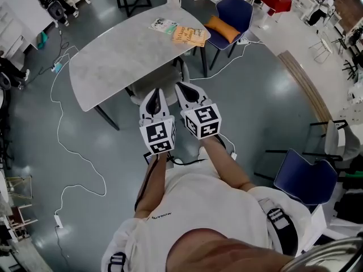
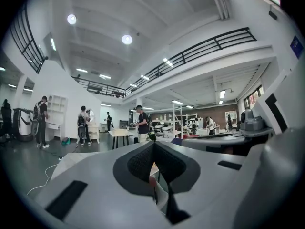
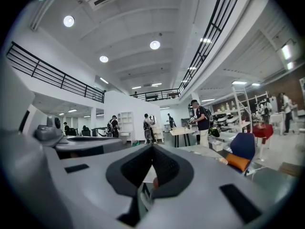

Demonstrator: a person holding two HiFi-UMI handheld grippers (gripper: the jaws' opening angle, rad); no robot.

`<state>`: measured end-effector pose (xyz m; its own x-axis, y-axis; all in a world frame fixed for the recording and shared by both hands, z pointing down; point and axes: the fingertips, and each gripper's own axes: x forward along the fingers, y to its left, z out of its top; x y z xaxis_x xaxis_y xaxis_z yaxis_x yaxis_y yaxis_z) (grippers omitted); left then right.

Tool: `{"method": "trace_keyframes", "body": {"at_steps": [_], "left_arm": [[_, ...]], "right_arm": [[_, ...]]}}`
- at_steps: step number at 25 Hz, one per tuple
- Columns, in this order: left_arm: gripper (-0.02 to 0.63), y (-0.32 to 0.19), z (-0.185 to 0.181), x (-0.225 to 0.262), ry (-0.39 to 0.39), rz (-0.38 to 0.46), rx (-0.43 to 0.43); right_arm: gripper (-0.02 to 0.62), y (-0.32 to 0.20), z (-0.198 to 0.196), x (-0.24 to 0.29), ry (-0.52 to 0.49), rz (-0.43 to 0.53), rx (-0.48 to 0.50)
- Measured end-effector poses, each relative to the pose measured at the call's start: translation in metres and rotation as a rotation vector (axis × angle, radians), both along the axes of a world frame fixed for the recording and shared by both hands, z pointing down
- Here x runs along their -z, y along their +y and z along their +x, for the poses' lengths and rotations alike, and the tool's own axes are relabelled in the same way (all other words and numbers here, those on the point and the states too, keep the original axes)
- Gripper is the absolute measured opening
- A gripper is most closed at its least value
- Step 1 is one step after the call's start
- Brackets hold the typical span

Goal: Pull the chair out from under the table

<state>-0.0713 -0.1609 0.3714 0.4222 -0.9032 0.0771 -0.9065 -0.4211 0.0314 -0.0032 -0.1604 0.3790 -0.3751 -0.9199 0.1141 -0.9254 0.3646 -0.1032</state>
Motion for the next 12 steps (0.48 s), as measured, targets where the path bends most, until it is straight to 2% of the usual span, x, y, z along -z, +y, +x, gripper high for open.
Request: {"method": "trace_keyframes", "body": {"at_steps": [5,12], "left_arm": [[0.005,-0.022,0.015,-0.013,-0.033,-0.034,0.022],[0.005,-0.048,0.041,-0.060,-0.173,-0.098,0.007]], "right_arm": [[0.014,-0.022,0.015,-0.012,0.036,-0.039,0.055],[0.014,-0.053,0.041,-0.061,0.122,-0.135,0.145]]}}
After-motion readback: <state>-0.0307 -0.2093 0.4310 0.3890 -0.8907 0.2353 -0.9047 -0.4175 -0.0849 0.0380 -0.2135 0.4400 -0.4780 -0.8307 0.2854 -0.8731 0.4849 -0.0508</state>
